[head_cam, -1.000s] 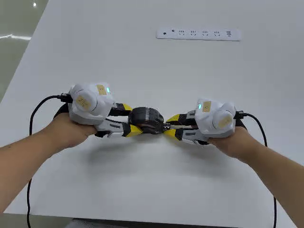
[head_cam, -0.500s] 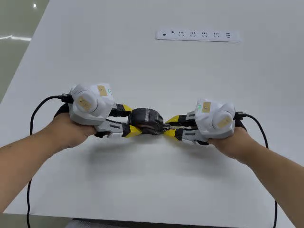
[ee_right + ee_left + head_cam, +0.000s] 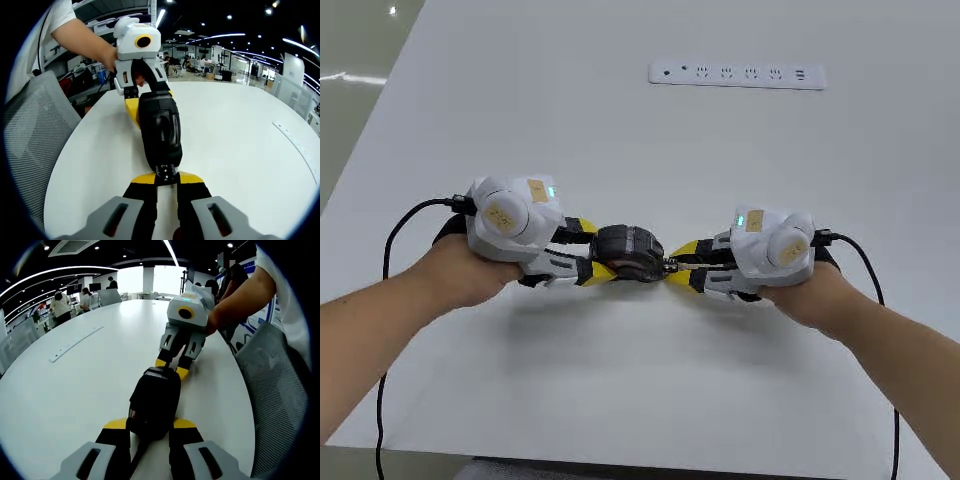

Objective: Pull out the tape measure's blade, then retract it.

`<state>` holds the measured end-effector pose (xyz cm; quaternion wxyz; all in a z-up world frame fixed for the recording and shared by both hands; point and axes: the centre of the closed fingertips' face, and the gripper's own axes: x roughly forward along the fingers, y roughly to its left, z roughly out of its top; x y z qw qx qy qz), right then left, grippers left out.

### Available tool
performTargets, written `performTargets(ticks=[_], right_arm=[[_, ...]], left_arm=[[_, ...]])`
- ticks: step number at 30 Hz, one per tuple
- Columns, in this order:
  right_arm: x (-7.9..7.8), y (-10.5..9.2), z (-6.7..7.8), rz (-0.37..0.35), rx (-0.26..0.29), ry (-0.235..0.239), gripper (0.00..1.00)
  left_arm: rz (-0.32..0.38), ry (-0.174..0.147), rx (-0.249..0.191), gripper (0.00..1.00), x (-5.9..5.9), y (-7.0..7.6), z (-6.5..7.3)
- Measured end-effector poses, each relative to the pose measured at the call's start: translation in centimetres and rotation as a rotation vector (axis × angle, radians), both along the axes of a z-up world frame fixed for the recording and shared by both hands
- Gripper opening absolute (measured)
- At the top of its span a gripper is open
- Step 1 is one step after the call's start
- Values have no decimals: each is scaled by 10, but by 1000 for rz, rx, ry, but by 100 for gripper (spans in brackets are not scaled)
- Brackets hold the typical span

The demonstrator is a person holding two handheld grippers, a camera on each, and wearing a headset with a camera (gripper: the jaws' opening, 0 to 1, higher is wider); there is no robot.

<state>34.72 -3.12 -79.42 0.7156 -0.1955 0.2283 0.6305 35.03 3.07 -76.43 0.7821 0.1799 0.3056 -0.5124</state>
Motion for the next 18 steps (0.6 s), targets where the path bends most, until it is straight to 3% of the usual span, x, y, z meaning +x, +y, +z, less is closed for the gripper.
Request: performTargets(ticks=[18], right_arm=[[1,-13,4,0,-2,3,9]], left_arm=[[-8,0,-2,25,-5,0,0]])
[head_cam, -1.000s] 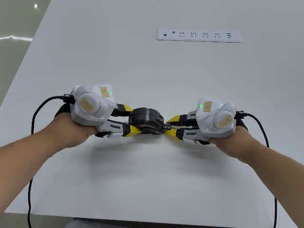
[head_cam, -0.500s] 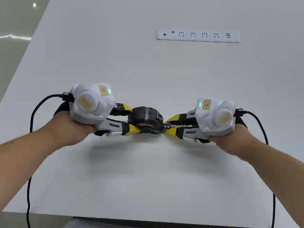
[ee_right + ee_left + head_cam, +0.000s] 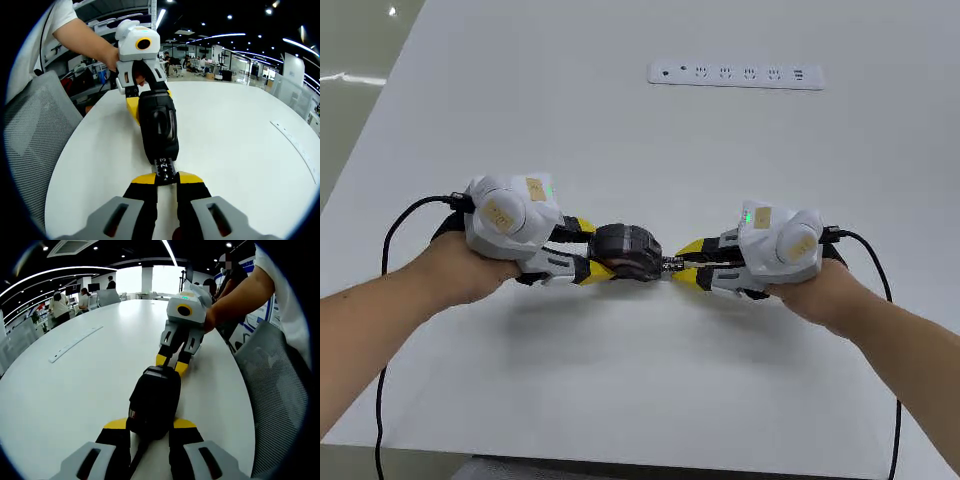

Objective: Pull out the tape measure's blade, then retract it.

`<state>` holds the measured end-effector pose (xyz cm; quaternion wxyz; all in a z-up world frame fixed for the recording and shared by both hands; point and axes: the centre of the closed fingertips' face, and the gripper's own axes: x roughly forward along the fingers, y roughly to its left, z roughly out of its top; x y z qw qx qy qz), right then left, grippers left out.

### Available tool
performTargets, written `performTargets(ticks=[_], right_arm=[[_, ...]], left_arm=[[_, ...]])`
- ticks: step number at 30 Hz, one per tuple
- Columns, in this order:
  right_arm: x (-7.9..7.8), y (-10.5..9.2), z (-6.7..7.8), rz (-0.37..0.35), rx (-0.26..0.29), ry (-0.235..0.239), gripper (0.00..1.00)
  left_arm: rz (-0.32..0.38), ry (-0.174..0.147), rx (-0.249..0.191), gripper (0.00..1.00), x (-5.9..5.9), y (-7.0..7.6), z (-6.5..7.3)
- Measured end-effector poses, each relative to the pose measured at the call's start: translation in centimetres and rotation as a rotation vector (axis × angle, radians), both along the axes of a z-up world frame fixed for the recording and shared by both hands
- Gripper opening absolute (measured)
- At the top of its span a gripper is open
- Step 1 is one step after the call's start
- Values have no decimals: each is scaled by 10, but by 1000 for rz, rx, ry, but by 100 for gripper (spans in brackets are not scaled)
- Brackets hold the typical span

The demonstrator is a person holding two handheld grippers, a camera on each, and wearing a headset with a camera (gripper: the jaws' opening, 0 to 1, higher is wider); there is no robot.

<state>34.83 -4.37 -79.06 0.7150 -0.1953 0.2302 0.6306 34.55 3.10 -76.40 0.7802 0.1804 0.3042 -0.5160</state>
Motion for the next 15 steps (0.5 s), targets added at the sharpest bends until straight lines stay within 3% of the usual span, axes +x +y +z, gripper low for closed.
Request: performTargets(ticks=[15], right_arm=[[1,-23,2,-12,-27,-4,9]], left_arm=[[4,2,6,25,0,0,0]])
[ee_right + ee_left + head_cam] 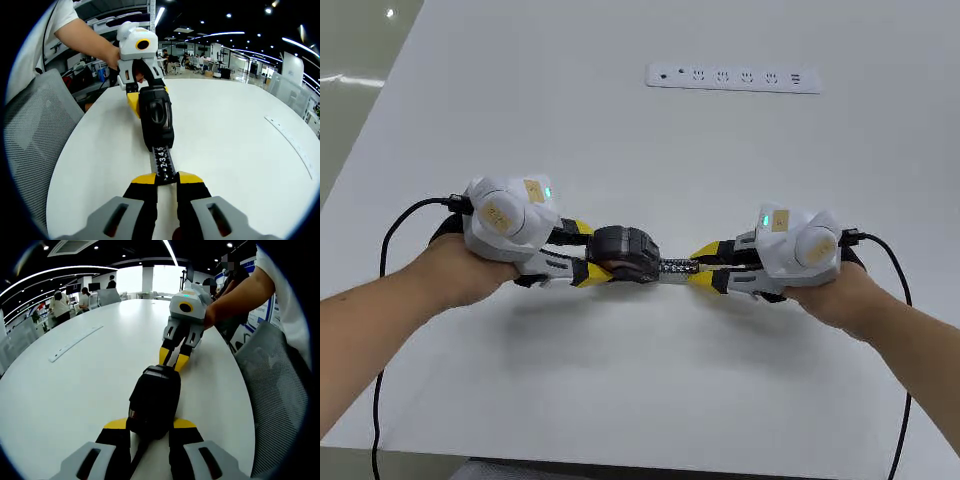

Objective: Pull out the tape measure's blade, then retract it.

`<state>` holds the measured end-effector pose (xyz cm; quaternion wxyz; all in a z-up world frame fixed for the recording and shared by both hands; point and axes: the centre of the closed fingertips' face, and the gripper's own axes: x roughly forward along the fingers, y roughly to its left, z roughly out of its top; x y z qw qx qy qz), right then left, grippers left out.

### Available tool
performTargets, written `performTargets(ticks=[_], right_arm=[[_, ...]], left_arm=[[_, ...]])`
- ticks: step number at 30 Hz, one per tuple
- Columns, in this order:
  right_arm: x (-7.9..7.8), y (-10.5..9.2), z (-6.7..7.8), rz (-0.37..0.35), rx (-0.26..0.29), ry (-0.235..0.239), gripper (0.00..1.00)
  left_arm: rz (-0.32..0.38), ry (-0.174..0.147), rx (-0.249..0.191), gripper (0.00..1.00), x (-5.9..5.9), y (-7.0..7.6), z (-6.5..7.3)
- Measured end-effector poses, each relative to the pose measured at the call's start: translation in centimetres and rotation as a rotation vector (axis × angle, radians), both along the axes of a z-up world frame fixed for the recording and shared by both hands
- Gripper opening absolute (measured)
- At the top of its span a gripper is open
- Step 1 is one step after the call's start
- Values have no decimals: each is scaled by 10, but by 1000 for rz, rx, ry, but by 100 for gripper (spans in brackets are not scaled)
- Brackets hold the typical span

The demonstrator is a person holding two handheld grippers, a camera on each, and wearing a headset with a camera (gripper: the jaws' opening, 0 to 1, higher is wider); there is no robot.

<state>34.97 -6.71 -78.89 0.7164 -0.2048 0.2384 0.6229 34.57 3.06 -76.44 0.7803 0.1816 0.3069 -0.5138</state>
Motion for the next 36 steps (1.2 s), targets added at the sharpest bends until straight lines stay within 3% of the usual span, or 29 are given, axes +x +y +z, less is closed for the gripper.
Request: performTargets(ticks=[10,36], right_arm=[[1,-11,2,2,-21,-27,9],[-1,-43,8,-28,-44,-19,9]], left_arm=[[3,1,-1,25,1,0,0],[9,8,-2,26,2,0,0]])
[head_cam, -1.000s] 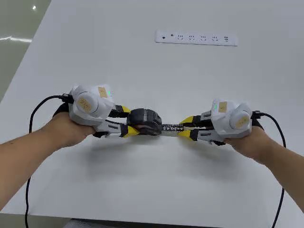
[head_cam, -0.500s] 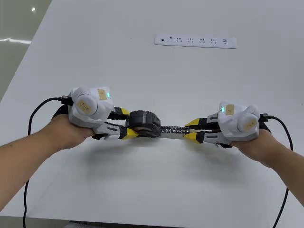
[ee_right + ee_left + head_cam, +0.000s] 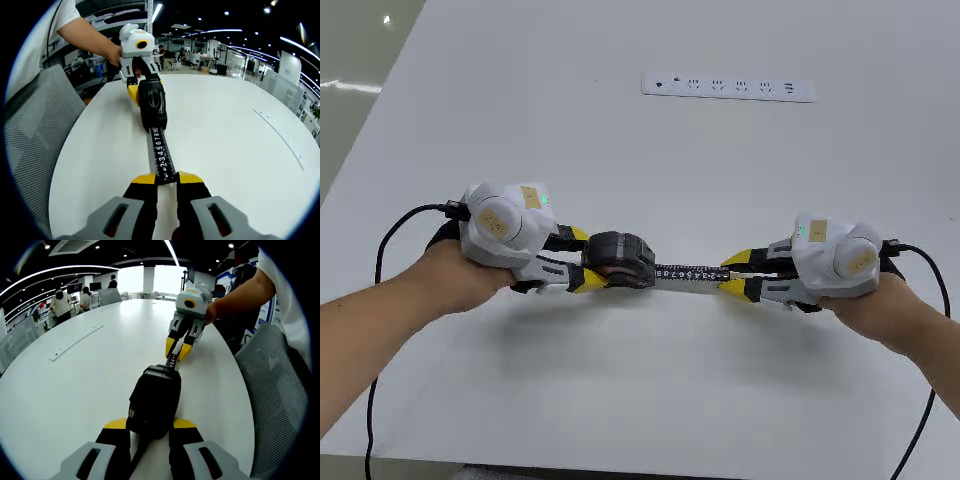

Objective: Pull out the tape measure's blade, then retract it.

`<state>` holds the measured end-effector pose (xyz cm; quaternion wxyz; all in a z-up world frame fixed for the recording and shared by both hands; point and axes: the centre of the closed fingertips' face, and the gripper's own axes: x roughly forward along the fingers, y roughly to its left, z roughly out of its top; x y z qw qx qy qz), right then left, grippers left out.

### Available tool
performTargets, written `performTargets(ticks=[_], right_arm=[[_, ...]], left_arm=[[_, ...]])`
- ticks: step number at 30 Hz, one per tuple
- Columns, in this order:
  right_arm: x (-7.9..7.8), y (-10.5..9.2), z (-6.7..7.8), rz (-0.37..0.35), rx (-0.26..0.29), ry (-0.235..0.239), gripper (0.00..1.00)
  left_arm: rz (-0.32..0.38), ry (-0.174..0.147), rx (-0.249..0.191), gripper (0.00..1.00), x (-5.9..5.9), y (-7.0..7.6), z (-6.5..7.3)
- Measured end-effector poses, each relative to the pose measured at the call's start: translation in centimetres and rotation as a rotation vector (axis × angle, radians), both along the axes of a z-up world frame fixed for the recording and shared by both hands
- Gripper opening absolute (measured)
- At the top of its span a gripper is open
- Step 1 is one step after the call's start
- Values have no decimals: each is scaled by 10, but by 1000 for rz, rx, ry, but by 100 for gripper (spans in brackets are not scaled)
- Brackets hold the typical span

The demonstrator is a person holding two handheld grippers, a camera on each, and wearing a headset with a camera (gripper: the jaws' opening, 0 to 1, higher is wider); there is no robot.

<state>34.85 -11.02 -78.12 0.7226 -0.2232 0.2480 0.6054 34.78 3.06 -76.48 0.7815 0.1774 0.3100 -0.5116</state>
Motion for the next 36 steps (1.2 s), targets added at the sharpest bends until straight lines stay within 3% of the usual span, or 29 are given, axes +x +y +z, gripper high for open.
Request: performTargets(ticks=[29,36], right_arm=[[1,-48,-1,-28,-48,-15,9],[-1,-51,-1,-31,-49,-12,9]], left_arm=[[5,8,-5,26,0,-3,-1],[4,9,-6,26,0,-3,-1]])
